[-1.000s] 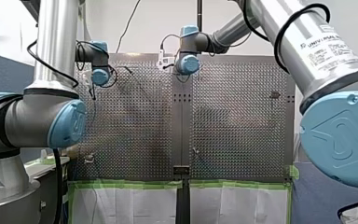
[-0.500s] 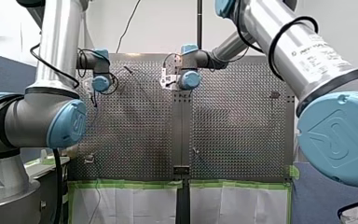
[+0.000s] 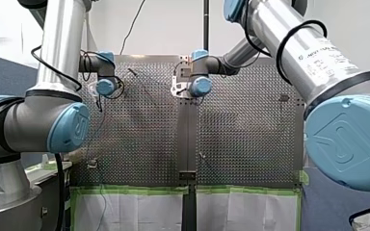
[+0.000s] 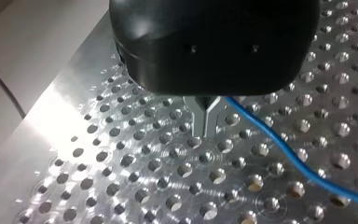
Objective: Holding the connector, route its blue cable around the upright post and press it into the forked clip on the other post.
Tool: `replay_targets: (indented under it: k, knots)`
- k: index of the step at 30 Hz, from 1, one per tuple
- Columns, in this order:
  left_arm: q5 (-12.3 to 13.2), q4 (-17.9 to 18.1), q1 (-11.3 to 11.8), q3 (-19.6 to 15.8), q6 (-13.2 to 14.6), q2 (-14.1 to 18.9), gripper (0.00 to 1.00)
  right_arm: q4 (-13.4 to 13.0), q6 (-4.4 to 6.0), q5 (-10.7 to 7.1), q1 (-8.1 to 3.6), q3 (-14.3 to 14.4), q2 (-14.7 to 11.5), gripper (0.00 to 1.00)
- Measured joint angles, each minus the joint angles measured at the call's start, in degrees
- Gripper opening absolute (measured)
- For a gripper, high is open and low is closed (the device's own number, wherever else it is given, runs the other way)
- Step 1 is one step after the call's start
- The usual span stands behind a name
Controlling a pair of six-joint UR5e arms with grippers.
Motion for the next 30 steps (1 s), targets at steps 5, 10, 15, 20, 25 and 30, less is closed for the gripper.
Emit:
replay_targets:
  k: [5,10,15,20,25,30]
  knots:
    - [1.9,0.4,0.0,0.0,-1.4,0.0,0.22,-0.2,-0.04,0.13,-0.41,1.2,0.1,0.0]
    - [3.9,0.6,0.0,0.0,-3.6,0.0,0.47,-0.7,-0.1,0.13,-0.53,2.5,0.2,0.0]
    - [4.2,0.3,0.0,0.0,-5.0,0.0,0.61,-1.7,-0.16,0.11,-0.66,4.1,0.2,0.0]
    - [4.2,-0.2,-0.1,-0.1,-5.4,0.0,0.77,-2.8,-0.32,0.11,-0.82,6.1,0.2,0.0]
    - [4.5,-0.4,-0.3,-0.1,-5.5,0.0,0.98,-4.4,-0.5,0.1,-1.08,8.7,0.2,0.0]
    - [4.9,-0.4,-0.6,-0.1,-6.0,-0.1,0.98,-6.3,-0.62,0.15,-1.3,11.1,0.2,0.0]
